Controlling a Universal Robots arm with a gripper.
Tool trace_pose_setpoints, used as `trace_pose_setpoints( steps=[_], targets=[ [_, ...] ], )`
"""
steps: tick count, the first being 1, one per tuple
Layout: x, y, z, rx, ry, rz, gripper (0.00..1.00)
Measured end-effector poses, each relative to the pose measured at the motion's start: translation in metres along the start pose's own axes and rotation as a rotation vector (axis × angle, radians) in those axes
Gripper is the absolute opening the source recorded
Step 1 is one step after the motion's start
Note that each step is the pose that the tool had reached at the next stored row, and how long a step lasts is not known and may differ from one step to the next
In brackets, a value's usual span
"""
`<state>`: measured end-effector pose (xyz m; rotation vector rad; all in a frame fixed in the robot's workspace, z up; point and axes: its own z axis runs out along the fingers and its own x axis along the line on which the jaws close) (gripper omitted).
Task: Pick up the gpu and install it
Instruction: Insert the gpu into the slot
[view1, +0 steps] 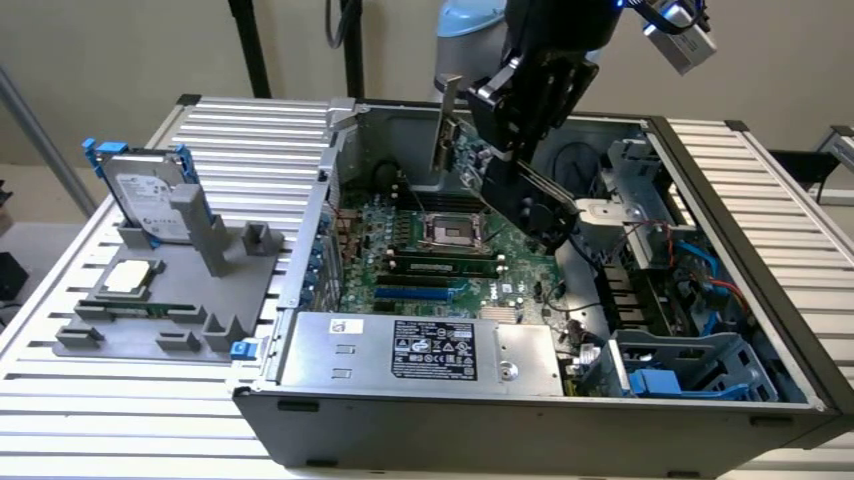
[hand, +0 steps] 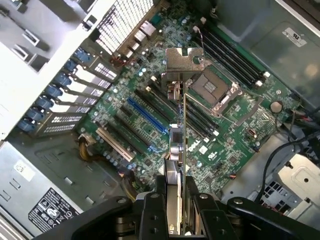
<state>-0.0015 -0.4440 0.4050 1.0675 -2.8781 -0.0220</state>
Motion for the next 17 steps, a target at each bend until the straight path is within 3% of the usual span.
trace_pose_setpoints(
  steps=[3, 12, 17],
  targets=[
    [0.0, 0.0, 0.001, -0.0036, -0.0047, -0.049, 0.26],
    [-0.0002, -0.0001, 0.0041, -0.0325, -0.0362, -0.18, 0.26],
    [-0.0005, -0.0003, 0.0075, -0.0339, -0.0371, -0.27, 0.26]
  ],
)
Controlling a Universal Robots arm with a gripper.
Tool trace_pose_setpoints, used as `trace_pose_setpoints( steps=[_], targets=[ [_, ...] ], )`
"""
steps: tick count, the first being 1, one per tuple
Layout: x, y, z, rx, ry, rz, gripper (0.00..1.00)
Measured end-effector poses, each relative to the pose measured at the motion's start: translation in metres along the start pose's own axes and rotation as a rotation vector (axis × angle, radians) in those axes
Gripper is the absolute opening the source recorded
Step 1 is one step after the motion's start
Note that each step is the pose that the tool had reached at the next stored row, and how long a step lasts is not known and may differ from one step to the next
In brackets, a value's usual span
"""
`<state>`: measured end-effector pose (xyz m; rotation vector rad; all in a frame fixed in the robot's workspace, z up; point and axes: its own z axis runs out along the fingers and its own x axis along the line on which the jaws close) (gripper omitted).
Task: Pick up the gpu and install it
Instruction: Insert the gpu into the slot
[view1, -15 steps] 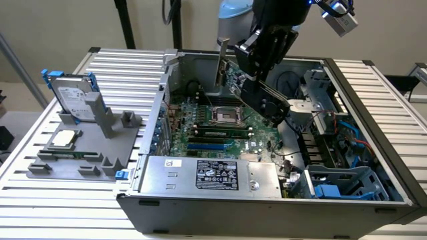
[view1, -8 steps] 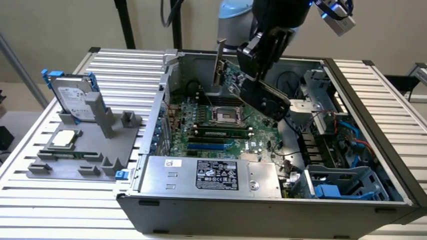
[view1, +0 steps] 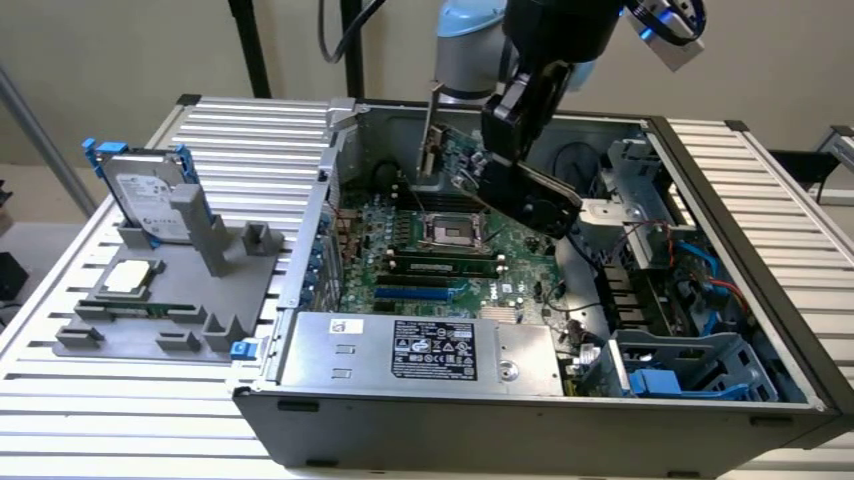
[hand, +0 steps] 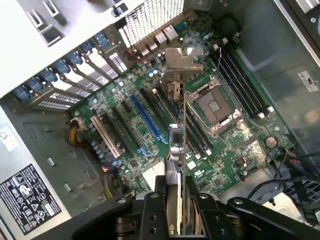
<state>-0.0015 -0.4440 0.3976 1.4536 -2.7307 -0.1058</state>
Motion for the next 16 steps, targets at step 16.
trace_pose_setpoints(
  steps=[16],
  targets=[
    [0.0, -0.0011, 0.0128, 0.0096, 0.0185, -0.291, 0.26]
  ],
)
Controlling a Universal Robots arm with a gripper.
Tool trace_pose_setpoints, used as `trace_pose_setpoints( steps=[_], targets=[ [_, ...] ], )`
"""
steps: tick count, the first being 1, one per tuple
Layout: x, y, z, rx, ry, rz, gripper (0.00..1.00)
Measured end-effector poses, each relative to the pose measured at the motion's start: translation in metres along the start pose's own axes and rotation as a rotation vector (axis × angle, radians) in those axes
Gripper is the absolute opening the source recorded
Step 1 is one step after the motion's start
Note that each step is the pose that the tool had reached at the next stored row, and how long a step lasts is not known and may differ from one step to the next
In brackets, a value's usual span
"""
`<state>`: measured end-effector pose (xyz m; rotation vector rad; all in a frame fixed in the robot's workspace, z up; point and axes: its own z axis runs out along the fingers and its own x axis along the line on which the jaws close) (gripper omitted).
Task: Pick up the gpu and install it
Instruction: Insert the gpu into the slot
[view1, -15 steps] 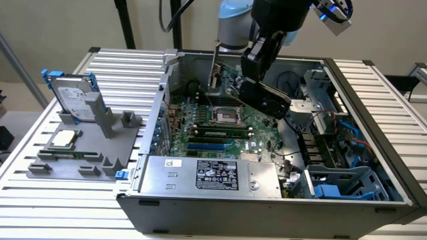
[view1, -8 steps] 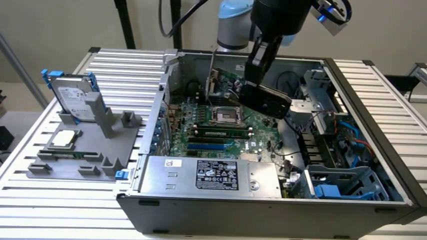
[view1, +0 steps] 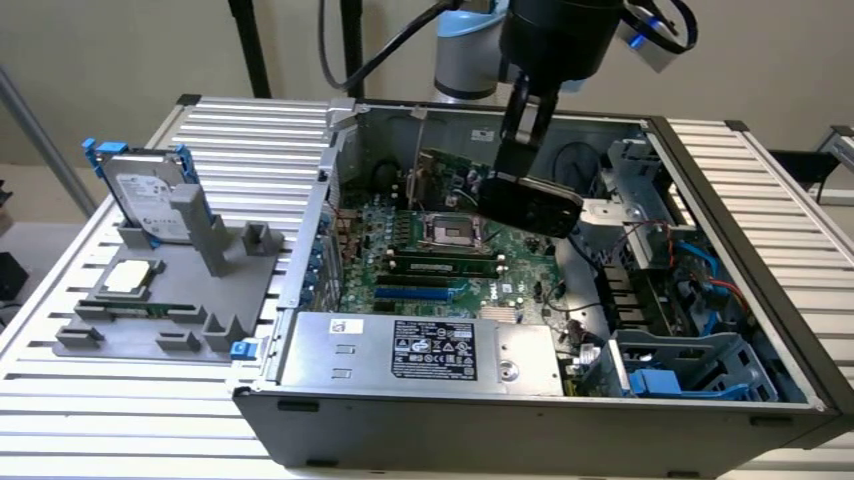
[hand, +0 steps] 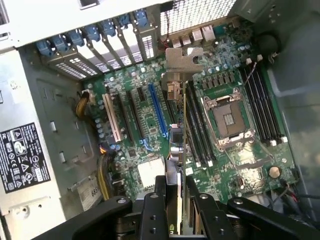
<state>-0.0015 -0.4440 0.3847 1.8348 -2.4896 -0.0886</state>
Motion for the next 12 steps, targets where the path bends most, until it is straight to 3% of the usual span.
trace_pose_setpoints(
  steps=[8, 12],
  targets=[
    [0.0, 0.0005, 0.0072, 0.0062, 0.006, -0.116, 0.26],
    [0.002, 0.0072, 0.0113, 0.0254, 0.0016, -0.122, 0.26]
  ],
)
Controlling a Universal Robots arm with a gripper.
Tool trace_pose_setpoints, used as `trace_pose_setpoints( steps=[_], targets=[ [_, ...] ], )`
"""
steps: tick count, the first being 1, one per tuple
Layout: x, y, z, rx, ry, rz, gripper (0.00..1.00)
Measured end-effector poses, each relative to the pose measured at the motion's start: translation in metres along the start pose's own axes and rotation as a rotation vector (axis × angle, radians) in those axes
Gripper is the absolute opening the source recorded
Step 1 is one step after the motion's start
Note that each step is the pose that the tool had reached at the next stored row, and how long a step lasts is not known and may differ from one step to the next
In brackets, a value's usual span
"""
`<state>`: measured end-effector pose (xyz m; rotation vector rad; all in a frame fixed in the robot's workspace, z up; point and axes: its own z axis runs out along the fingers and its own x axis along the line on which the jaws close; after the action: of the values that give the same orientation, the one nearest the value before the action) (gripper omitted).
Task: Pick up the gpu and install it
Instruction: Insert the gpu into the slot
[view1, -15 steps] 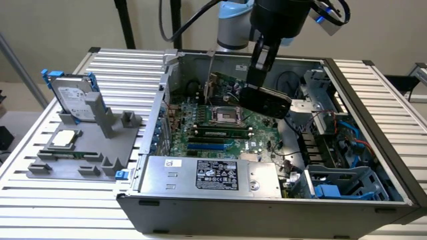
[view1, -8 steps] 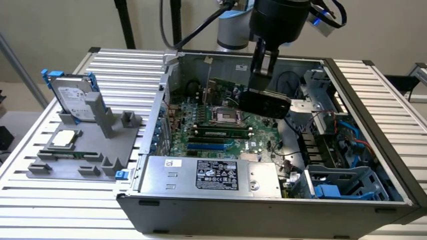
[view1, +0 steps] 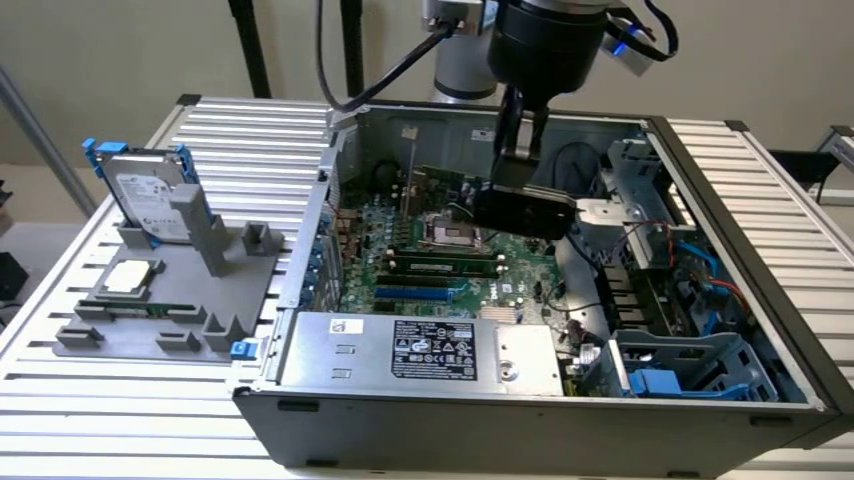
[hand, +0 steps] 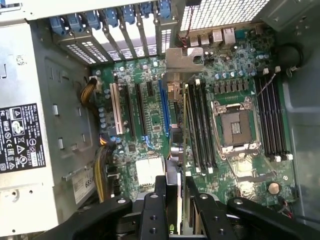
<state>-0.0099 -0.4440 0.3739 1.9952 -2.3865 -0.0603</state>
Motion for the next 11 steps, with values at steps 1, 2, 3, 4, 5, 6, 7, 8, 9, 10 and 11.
trace_pose_setpoints(
  steps=[1, 2, 3, 4, 5, 6, 7, 8, 9, 10, 11],
  targets=[
    [0.0, 0.0022, 0.0011, 0.0046, -0.001, -0.001, 0.26],
    [0.001, 0.0044, 0.0022, 0.0087, -0.0016, -0.001, 0.26],
    [0.001, 0.0066, 0.0034, 0.0123, -0.0021, -0.002, 0.26],
    [0.002, 0.0089, 0.0048, 0.0152, -0.0026, -0.003, 0.26],
    [0.002, 0.0108, 0.0063, 0.0173, -0.0029, -0.005, 0.26],
    [0.002, 0.0126, 0.008, 0.0189, -0.0031, -0.007, 0.26],
    [0.003, 0.0141, 0.0098, 0.0199, -0.0032, -0.01, 0.26],
    [0.003, 0.015, 0.0116, 0.0201, -0.0035, -0.015, 0.26],
    [0.003, 0.0155, 0.0134, 0.0201, -0.0041, -0.022, 0.26],
    [0.004, 0.016, 0.0153, 0.0198, -0.005, -0.029, 0.26],
    [0.004, 0.0166, 0.0172, 0.0195, -0.0062, -0.037, 0.26]
  ],
)
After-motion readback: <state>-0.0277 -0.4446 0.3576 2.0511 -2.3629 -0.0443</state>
